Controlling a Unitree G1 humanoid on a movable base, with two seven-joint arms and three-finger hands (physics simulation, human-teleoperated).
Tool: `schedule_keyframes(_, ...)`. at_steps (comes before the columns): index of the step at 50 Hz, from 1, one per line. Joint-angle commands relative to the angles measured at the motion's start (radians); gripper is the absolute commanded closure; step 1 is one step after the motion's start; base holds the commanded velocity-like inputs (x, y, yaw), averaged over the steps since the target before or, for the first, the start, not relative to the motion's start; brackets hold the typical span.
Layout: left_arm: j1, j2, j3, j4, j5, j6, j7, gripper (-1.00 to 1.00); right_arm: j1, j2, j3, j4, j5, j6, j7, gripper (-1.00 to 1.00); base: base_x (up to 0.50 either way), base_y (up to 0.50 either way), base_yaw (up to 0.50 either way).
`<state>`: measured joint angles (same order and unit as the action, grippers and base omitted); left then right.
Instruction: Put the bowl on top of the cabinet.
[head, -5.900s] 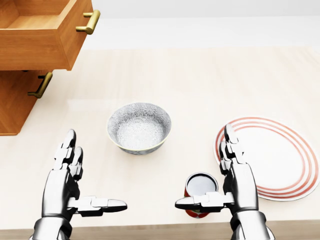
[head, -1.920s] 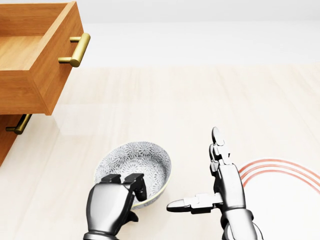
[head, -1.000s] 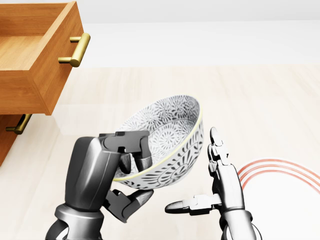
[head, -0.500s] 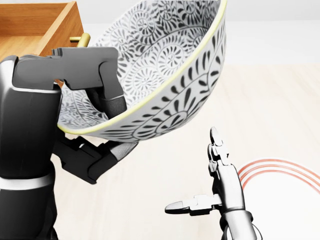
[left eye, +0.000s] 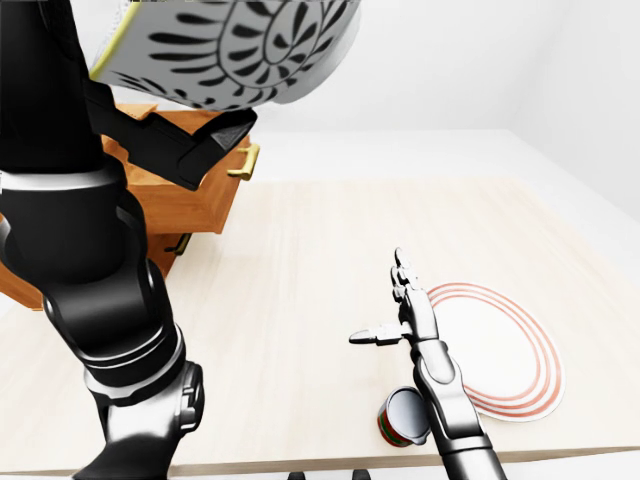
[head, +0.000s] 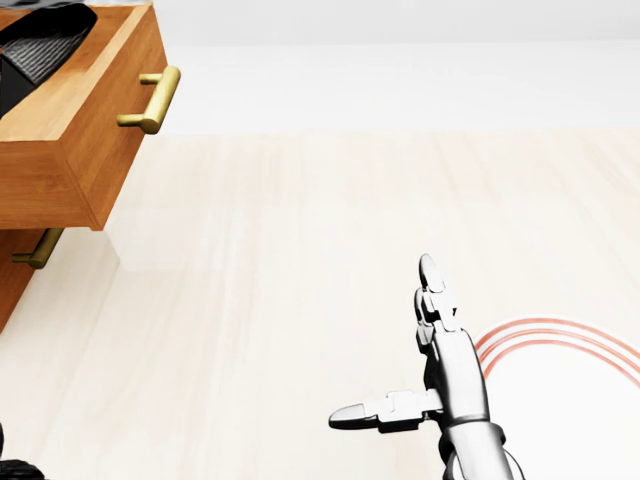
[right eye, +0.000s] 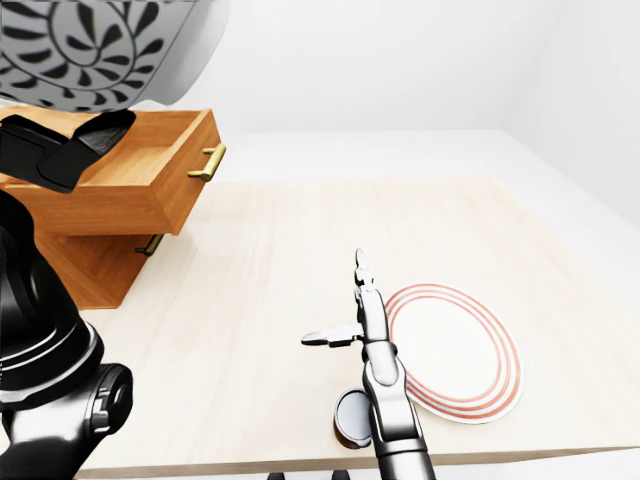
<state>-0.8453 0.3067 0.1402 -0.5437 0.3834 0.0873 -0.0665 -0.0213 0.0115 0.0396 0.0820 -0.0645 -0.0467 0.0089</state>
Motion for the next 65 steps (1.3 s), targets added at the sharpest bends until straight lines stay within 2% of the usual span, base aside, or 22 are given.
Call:
schedule_keyframes(1, -0.165, 0.181, 0.094, 0.200, -0.142, 0.000, 0.124, 0.95, -0.002, 0.001, 0.001, 0.008, -0.001, -0.004, -0.001, -1.00, 0.00, 0.00, 0.00)
schedule_keyframes(5, -0.199, 0.225, 0.097, 0.317, -0.162, 0.000, 0.162, 0.95, -0.003, 0.000, 0.001, 0.009, -0.002, -0.004, -0.002, -1.00, 0.00, 0.00, 0.00)
schedule_keyframes(8, -0.199, 0.229, 0.094, 0.319, -0.165, 0.000, 0.166, 0.95, -0.002, 0.000, 0.001, 0.008, -0.002, -0.004, -0.002, -1.00, 0.00, 0.00, 0.00)
schedule_keyframes(9, -0.223, 0.257, 0.103, 0.438, -0.148, 0.000, 0.197, 0.95, 0.004, 0.000, 0.001, -0.002, -0.002, -0.002, -0.001, -1.00, 0.00, 0.00, 0.00)
schedule_keyframes(11, -0.245, 0.282, 0.106, 0.536, -0.150, 0.000, 0.218, 0.95, 0.004, 0.000, 0.001, -0.004, -0.002, 0.000, -0.001, -1.00, 0.00, 0.00, 0.00)
schedule_keyframes(12, -0.266, 0.302, 0.108, 0.615, -0.141, -0.036, 0.241, 0.95, 0.002, 0.000, 0.001, -0.003, -0.001, -0.001, 0.000, -1.00, 0.00, 0.00, 0.00)
schedule_keyframes(13, -0.279, 0.313, 0.107, 0.662, -0.137, -0.058, 0.257, 0.96, 0.001, 0.000, 0.001, 0.001, -0.001, -0.002, -0.001, -1.00, 0.00, 0.00, 0.00)
schedule_keyframes(16, -0.321, 0.350, 0.099, 0.851, -0.115, -0.163, 0.306, 0.95, 0.001, 0.000, 0.000, -0.001, -0.001, -0.002, 0.001, -1.00, 0.00, 0.00, 0.00)
schedule_keyframes(17, -0.334, 0.356, 0.100, 0.911, -0.118, -0.175, 0.315, 0.95, 0.002, -0.001, 0.000, -0.003, 0.000, 0.000, 0.001, -1.00, 0.00, 0.00, 0.00)
schedule_keyframes(20, -0.394, 0.389, 0.091, 1.136, -0.098, -0.175, 0.371, 0.95, 0.001, 0.000, 0.001, 0.001, -0.001, -0.003, 0.001, -1.00, 0.00, 0.00, 0.00)
schedule_keyframes(21, -0.398, 0.391, 0.089, 1.148, -0.098, -0.175, 0.373, 0.95, 0.001, 0.000, 0.001, 0.001, -0.001, -0.003, 0.001, -1.00, 0.00, 0.00, 0.00)
schedule_keyframes(22, -0.440, 0.410, 0.082, 1.284, -0.078, -0.175, 0.411, 0.96, 0.003, 0.001, 0.004, -0.002, -0.003, -0.003, 0.001, -1.00, 0.00, 0.00, 0.00)
schedule_keyframes(24, -0.478, 0.430, 0.077, 1.394, -0.068, -0.175, 0.438, 0.95, 0.004, 0.001, 0.003, -0.006, -0.002, 0.000, 0.001, -1.00, 0.00, 0.00, 0.00)
schedule_keyframes(29, -0.540, 0.471, 0.061, 1.596, -0.036, -0.175, 0.509, 0.96, 0.007, 0.001, 0.003, -0.016, -0.002, 0.005, 0.001, -1.00, 0.00, 0.00, 0.00)
schedule_keyframes(33, -0.538, 0.486, 0.050, 1.699, -0.003, -0.175, 0.561, 0.96, 0.010, 0.002, 0.007, -0.021, -0.005, 0.007, 0.000, -1.00, 0.00, 0.00, 0.00)
schedule_keyframes(38, -0.521, 0.495, 0.043, 1.744, 0.029, -0.175, 0.590, 0.95, 0.015, 0.002, 0.009, -0.027, -0.006, 0.007, 0.000, -1.00, 0.00, 0.00, 0.00)
schedule_keyframes(45, -0.502, 0.507, 0.046, 1.783, 0.063, -0.175, 0.590, 0.96, 0.017, 0.002, 0.011, -0.027, -0.008, 0.005, 0.000, -1.00, 0.00, 0.00, 0.00)
schedule_keyframes(51, -0.456, 0.518, 0.043, 1.824, 0.115, -0.175, 0.590, 0.95, 0.012, 0.002, 0.011, -0.019, -0.011, 0.004, -0.002, -1.00, 0.00, 0.00, 0.00)
schedule_keyframes(52, -0.442, 0.527, 0.025, 1.834, 0.153, -0.175, 0.590, 0.95, 0.008, 0.002, 0.010, -0.007, -0.011, -0.002, -0.003, -1.00, 0.00, 0.00, 0.00)
schedule_keyframes(59, -0.436, 0.533, 0.045, 1.840, 0.168, -0.175, 0.590, 0.95, 0.004, 0.003, 0.011, -0.001, -0.014, -0.002, -0.004, -1.00, 0.00, 0.00, 0.00)
schedule_keyframes(61, -0.422, 0.564, 0.028, 1.853, 0.222, -0.175, 0.590, 0.96, 0.010, 0.001, 0.006, -0.015, -0.008, 0.003, -0.002, -1.00, 0.00, 0.00, 0.00)
schedule_keyframes(65, -0.401, 0.585, 0.020, 1.859, 0.281, -0.175, 0.590, 0.95, 0.005, 0.000, 0.003, -0.002, -0.005, -0.004, 0.000, -1.00, 0.00, 0.00, 0.00)
